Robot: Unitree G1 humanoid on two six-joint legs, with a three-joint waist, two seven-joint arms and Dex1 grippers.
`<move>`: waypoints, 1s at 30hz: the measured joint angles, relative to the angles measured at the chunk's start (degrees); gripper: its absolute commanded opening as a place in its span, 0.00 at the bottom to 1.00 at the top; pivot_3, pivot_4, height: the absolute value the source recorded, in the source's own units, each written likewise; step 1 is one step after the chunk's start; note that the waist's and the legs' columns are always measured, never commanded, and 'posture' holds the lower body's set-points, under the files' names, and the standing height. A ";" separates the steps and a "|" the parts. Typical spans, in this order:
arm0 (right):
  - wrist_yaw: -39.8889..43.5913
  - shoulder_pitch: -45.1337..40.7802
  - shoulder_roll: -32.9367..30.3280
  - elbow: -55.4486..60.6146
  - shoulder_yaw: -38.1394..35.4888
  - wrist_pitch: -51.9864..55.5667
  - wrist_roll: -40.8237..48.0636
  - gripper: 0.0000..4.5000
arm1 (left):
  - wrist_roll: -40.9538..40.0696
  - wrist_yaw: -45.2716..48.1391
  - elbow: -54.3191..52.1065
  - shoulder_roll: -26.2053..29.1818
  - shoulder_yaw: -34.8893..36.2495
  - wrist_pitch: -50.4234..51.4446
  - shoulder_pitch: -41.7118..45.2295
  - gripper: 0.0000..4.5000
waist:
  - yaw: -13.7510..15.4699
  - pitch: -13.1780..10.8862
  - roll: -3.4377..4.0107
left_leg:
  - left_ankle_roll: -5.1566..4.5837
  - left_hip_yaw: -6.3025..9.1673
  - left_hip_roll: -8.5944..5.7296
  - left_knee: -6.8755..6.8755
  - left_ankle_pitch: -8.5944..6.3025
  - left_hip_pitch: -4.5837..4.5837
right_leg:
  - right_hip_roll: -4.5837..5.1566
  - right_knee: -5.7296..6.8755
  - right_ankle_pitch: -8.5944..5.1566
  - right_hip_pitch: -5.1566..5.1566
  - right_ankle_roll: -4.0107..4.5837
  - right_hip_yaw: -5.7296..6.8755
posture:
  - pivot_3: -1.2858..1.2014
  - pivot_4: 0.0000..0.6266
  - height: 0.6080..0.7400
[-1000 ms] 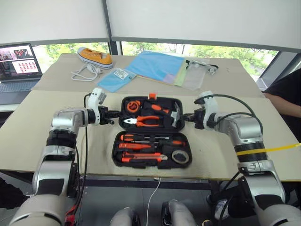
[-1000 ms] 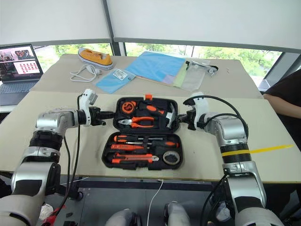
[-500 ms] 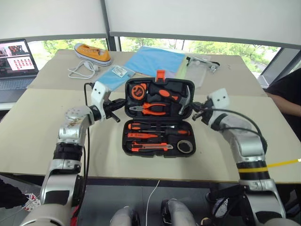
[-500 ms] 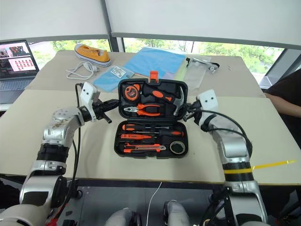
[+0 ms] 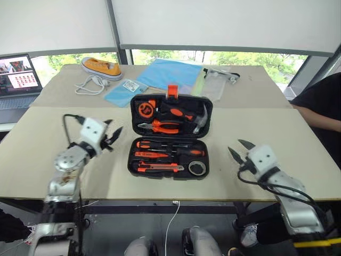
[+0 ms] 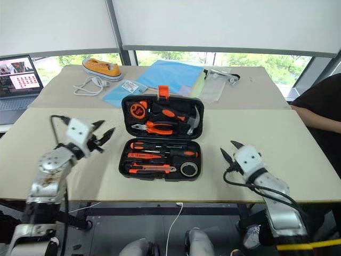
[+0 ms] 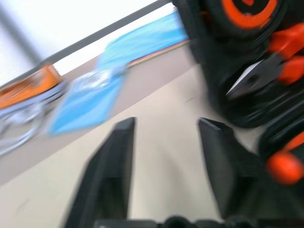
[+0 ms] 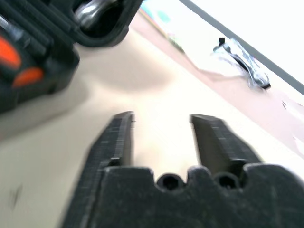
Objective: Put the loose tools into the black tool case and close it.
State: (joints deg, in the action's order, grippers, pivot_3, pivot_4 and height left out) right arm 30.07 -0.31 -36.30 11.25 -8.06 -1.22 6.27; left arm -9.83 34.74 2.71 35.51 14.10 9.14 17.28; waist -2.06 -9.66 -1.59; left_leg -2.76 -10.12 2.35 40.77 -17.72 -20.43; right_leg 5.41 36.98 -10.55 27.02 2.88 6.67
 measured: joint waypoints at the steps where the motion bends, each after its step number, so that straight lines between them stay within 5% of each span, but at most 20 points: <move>1: 1.86 1.42 -1.41 2.93 -2.13 3.52 3.63 0.89 | -1.92 1.02 -0.66 1.99 1.91 3.41 -0.70 0.89 | 0.17 0.00 -0.01 | 0.01 0.00 0.08 0.00 0.00 0.08 | -0.06 0.00 -0.03 -0.07 0.04 0.05 | 0.52 0.24 0.84; 2: 2.66 1.77 -1.90 4.78 -3.72 7.36 6.57 0.95 | -3.38 1.69 -0.67 3.41 3.33 6.31 -0.78 0.96 | 0.37 0.01 -0.04 | 0.03 0.00 0.17 0.02 0.01 0.10 | -0.13 -0.02 -0.03 -0.10 0.04 0.07 | 0.52 0.24 0.84; 10: 0.27 -12.42 -0.82 6.65 -3.16 36.90 20.40 0.95 | -11.02 4.99 5.34 4.04 -0.06 28.20 10.98 0.96 | 1.85 0.03 -0.08 | 0.18 0.19 0.08 0.07 -0.02 0.07 | -0.16 -0.08 0.00 -0.27 0.02 0.29 | 0.52 0.24 0.84; 17: -5.02 -34.15 5.36 -10.76 1.07 52.48 21.49 0.95 | -10.05 5.12 24.35 -2.47 -7.20 36.05 30.23 0.96 | 1.56 0.04 -0.11 | -0.02 0.20 -0.19 0.08 0.09 -0.40 | -0.37 -0.15 0.23 0.03 0.62 0.42 | 0.52 0.24 0.84; 27: -5.33 -50.01 10.67 -38.67 6.09 49.59 13.50 0.95 | -4.94 3.70 52.35 -10.28 -9.37 28.96 46.36 0.96 | 0.69 0.04 -0.11 | -0.10 0.24 -0.44 -0.04 0.08 -0.79 | -0.25 -0.23 0.22 0.15 0.59 0.56 | 0.52 0.24 0.84; 30: -4.41 -52.94 12.26 -44.76 6.41 46.95 11.80 0.96 | -3.64 2.72 57.63 -11.16 -9.17 27.12 47.21 0.82 | 0.10 0.04 -0.11 | -0.10 0.26 -0.42 -0.03 0.08 -0.80 | -0.23 -0.20 0.22 0.16 0.59 0.57 | 0.52 0.24 0.84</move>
State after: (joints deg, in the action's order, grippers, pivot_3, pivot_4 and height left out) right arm 25.66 -53.25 -24.04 -33.51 -1.66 45.74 18.07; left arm -13.47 37.45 60.34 24.35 4.93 36.25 64.49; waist -1.96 -9.62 -1.70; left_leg -2.85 -9.86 1.93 40.74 -17.64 -21.23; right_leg 5.18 36.79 -10.33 27.18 3.47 7.24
